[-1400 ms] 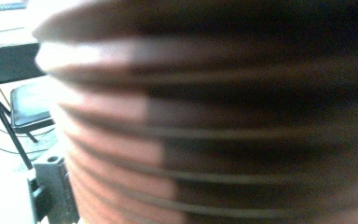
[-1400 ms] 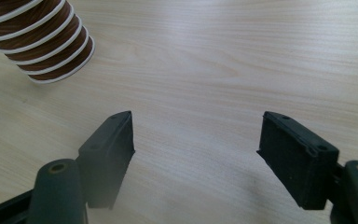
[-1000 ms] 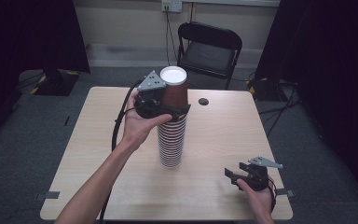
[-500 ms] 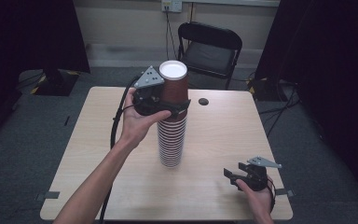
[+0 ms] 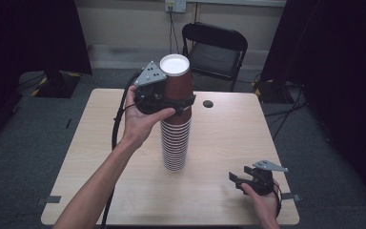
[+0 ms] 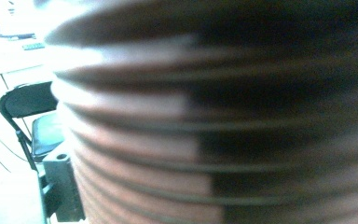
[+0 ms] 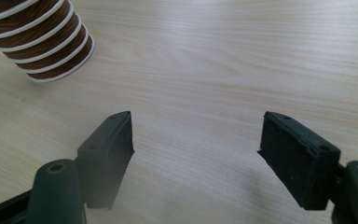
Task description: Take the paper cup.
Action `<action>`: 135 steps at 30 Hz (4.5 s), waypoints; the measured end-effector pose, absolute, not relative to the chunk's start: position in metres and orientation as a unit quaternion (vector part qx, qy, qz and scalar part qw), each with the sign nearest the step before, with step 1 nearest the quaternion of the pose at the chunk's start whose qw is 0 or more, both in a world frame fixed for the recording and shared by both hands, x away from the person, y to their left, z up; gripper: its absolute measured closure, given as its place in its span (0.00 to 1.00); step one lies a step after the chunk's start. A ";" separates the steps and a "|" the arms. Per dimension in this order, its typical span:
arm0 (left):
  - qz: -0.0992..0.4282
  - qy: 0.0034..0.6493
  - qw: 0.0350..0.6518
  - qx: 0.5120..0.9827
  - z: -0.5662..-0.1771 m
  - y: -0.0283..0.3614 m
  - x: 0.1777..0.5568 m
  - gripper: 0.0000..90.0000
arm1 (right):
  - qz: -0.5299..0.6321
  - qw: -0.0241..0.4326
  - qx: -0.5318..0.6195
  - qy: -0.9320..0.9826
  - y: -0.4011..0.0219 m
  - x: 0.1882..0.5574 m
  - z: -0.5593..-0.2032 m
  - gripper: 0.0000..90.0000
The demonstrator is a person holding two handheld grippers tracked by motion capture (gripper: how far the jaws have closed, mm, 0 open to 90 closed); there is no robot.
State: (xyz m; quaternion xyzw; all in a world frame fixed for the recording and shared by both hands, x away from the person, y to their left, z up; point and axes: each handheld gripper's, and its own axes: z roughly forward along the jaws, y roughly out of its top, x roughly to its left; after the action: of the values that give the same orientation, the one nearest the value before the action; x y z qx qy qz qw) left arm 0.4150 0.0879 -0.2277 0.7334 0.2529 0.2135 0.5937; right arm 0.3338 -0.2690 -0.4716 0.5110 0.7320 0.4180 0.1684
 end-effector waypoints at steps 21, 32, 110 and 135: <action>0.243 0.237 0.640 0.690 -0.205 0.098 0.407 0.12 | 0.423 0.169 0.509 0.730 -0.269 0.333 -0.471 0.28; 0.251 0.240 0.652 0.674 -0.205 0.113 0.404 0.12 | 0.423 0.169 0.508 0.731 -0.269 0.334 -0.471 0.28; 0.126 0.393 0.579 0.703 -0.353 0.197 0.340 0.12 | 0.441 0.170 0.423 0.773 -0.223 0.317 -0.456 0.36; 0.024 0.450 0.567 0.690 -0.397 0.190 0.332 0.12 | 0.488 0.131 0.311 0.805 -0.137 0.304 -0.433 0.51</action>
State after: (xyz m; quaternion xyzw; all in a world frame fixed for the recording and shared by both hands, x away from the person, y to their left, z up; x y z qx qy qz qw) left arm 0.3323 0.1903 -0.3967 0.6899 0.4498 0.0244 0.5666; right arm 0.3041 -0.1375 -0.4328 0.3113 0.8047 0.4882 0.1314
